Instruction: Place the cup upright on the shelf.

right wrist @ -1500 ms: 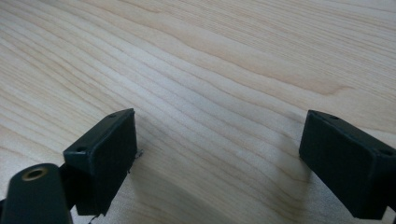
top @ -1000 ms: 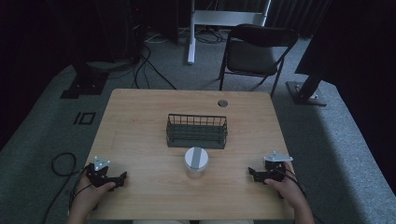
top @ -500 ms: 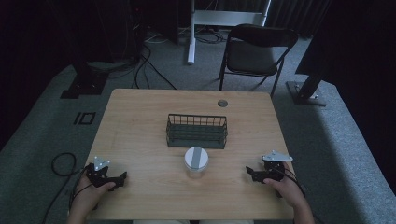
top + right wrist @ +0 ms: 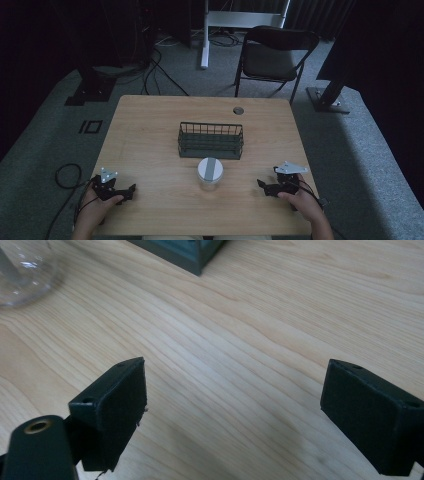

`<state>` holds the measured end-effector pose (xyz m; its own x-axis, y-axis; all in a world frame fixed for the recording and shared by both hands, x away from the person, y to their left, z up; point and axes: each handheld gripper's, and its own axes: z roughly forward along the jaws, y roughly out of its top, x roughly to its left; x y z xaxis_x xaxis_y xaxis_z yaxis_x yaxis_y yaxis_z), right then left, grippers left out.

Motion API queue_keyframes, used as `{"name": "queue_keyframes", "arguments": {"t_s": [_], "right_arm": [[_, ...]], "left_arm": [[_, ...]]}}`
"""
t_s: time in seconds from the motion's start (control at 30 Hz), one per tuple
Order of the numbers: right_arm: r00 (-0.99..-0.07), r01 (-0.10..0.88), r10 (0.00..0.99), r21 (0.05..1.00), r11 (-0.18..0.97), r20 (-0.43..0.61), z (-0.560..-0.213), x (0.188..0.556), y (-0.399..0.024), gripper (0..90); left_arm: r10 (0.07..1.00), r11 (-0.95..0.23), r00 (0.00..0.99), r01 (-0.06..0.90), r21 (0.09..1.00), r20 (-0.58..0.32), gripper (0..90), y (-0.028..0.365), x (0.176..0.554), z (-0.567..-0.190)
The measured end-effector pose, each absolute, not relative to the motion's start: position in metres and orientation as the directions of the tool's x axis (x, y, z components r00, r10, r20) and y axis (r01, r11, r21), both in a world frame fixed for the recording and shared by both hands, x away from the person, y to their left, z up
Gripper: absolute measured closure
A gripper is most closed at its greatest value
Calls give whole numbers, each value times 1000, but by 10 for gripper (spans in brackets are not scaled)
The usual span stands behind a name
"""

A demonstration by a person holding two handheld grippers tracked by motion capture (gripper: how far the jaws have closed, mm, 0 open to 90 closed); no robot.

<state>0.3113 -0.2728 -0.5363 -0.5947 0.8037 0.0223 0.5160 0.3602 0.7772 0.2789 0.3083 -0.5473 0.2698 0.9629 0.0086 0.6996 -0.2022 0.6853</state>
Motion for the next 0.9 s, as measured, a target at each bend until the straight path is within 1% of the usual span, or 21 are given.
{"name": "queue_keyframes", "arguments": {"t_s": [0.3, 0.63, 0.9], "right_arm": [[-633, 499, 773, 789, 358, 49, -536, 311, -258, 110], [-701, 438, 711, 817, 375, 50, -535, 309, -237, 110], [-734, 418, 676, 824, 383, 58, -535, 309, -222, 111]], "left_arm": [[963, -202, 270, 700, 685, 9, 4, 308, 279, -547], [963, -203, 270, 700, 685, 10, 3, 308, 279, -547], [963, -202, 269, 700, 685, 9, 4, 308, 279, -547]]}}
